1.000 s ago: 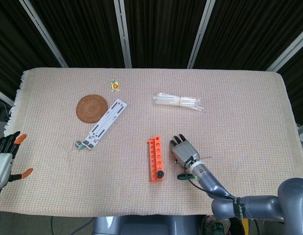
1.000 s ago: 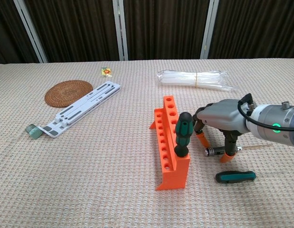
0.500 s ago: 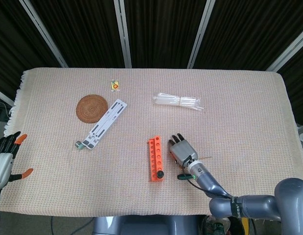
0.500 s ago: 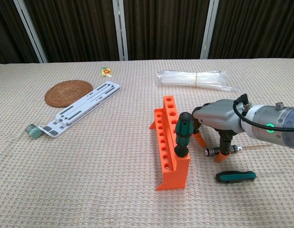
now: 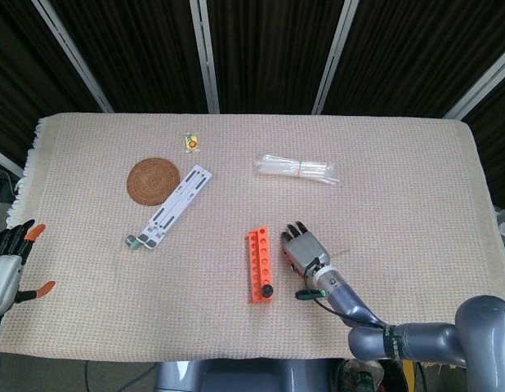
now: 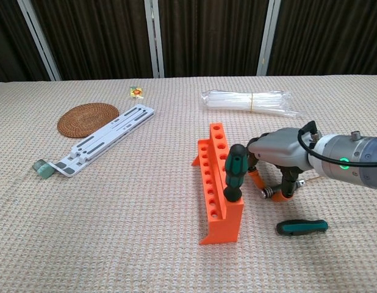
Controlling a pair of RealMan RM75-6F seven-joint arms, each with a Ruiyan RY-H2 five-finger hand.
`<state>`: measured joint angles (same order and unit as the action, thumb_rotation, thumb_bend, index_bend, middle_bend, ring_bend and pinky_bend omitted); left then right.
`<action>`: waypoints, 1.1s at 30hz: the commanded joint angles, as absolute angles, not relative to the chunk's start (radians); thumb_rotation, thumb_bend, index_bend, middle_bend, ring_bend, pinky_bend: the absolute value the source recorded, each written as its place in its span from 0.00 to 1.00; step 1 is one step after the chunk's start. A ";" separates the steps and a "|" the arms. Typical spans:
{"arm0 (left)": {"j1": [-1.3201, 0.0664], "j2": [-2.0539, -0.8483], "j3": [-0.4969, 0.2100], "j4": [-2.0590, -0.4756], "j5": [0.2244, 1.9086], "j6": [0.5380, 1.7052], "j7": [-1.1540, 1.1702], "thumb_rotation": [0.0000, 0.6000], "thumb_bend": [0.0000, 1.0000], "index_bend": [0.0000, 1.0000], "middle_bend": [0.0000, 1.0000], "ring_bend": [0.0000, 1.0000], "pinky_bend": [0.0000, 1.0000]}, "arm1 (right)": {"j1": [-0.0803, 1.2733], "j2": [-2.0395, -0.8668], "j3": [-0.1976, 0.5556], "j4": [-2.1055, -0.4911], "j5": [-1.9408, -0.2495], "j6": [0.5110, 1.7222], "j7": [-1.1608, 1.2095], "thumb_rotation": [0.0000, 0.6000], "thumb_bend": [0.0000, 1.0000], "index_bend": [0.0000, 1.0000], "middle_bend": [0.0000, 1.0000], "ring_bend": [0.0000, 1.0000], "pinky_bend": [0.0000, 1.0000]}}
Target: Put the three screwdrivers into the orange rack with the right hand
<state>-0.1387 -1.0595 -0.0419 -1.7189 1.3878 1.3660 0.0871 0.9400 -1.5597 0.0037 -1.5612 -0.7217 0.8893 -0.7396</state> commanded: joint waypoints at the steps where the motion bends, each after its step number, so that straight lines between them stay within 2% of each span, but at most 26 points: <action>1: -0.139 -1.061 -0.042 -1.718 1.387 1.365 0.087 1.00 0.15 0.09 0.00 0.00 0.00 | 0.940 -1.559 0.001 -1.557 -0.717 0.887 -0.739 1.00 0.23 0.55 0.15 0.00 0.00; 5: -0.139 -1.062 -0.042 -1.718 1.387 1.365 0.088 1.00 0.15 0.09 0.00 0.00 0.00 | 0.943 -1.560 0.000 -1.554 -0.715 0.884 -0.740 1.00 0.26 0.55 0.15 0.00 0.00; 12: -0.136 -1.062 -0.042 -1.716 1.386 1.369 0.087 1.00 0.15 0.09 0.00 0.00 0.00 | 0.938 -1.558 0.011 -1.552 -0.731 0.886 -0.710 1.00 0.41 0.58 0.17 0.00 0.00; 18: -0.134 -1.061 -0.041 -1.715 1.385 1.371 0.085 1.00 0.15 0.09 0.00 0.00 0.00 | 0.919 -1.535 0.042 -1.573 -0.757 0.885 -0.631 1.00 0.43 0.60 0.18 0.00 0.00; 25: -0.135 -1.058 -0.042 -1.719 1.391 1.374 0.083 1.00 0.15 0.08 0.00 0.00 0.00 | 0.856 -1.410 0.155 -1.671 -0.795 0.785 -0.316 1.00 0.43 0.61 0.20 0.00 0.00; 28: -0.135 -1.052 -0.039 -1.726 1.399 1.373 0.079 1.00 0.15 0.08 0.00 0.00 0.00 | 0.815 -1.349 0.217 -1.702 -0.821 0.708 -0.126 1.00 0.44 0.62 0.21 0.00 0.00; 30: -0.134 -1.044 -0.036 -1.736 1.407 1.375 0.079 1.00 0.15 0.08 0.00 0.00 0.00 | 0.760 -1.295 0.290 -1.736 -0.844 0.639 0.073 1.00 0.44 0.63 0.21 0.00 0.00; 33: -0.133 -1.038 -0.034 -1.744 1.412 1.378 0.082 1.00 0.15 0.08 0.00 0.00 0.00 | 0.718 -1.260 0.335 -1.748 -0.907 0.568 0.214 1.00 0.45 0.63 0.21 0.00 0.00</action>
